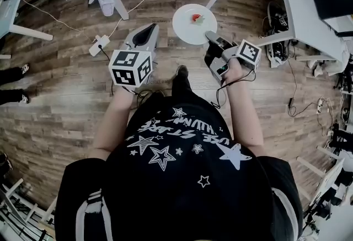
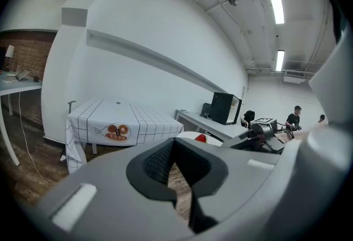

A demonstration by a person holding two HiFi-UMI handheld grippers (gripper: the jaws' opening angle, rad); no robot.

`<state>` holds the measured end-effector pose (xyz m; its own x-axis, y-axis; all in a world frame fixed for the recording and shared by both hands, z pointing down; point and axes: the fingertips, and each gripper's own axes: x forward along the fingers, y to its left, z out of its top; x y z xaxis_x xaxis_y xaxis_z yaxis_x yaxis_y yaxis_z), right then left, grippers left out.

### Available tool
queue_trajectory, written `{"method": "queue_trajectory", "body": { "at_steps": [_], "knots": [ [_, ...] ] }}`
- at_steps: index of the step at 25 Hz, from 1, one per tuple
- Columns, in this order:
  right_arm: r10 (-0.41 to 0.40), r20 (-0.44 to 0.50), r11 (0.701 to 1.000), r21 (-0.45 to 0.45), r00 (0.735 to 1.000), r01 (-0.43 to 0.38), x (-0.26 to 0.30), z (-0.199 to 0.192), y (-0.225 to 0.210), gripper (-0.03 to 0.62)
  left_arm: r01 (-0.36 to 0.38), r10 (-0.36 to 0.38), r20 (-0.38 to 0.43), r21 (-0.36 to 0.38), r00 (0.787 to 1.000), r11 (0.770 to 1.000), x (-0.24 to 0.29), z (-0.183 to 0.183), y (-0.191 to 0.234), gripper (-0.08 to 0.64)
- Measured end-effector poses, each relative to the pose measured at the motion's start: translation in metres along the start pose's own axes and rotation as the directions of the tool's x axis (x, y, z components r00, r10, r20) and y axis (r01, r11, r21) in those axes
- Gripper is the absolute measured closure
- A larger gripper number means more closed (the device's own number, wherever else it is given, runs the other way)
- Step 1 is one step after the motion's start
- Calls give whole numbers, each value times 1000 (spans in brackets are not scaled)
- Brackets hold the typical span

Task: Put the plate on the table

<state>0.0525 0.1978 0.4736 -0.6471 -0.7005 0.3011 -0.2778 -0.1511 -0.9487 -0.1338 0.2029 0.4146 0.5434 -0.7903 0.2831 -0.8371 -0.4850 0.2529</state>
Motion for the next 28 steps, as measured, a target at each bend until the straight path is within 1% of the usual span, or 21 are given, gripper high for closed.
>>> {"method": "queue_trajectory", "body": {
  "at_steps": [5,10,14,16,22,28],
  "knots": [
    [-3,-14,1000,-13,1000,3,-5,-3,-3,572,1,-1,-11,-2,1000,1000,0,-6,-4,551],
    [-6,-9,1000,-2,1000,6,-5,5,-6,572,2,-2,-26,-4,1000,1000,6,-10,-5,551],
    [32,-13,999,-39,999,-33,2,14,-2,571,-4,4,-37,-7,999,1000,15,-12,-2,551],
    [27,-27,998,-60,999,-29,6,20,-1,571,-11,11,-43,-9,999,1000,22,-11,0,551],
    [25,-44,998,-49,999,-28,26,57,3,571,-30,30,-47,2,998,1000,53,4,6,551],
    [60,-56,997,-55,997,-63,50,108,15,571,-59,60,-40,23,997,998,93,25,16,551]
  ]
}}
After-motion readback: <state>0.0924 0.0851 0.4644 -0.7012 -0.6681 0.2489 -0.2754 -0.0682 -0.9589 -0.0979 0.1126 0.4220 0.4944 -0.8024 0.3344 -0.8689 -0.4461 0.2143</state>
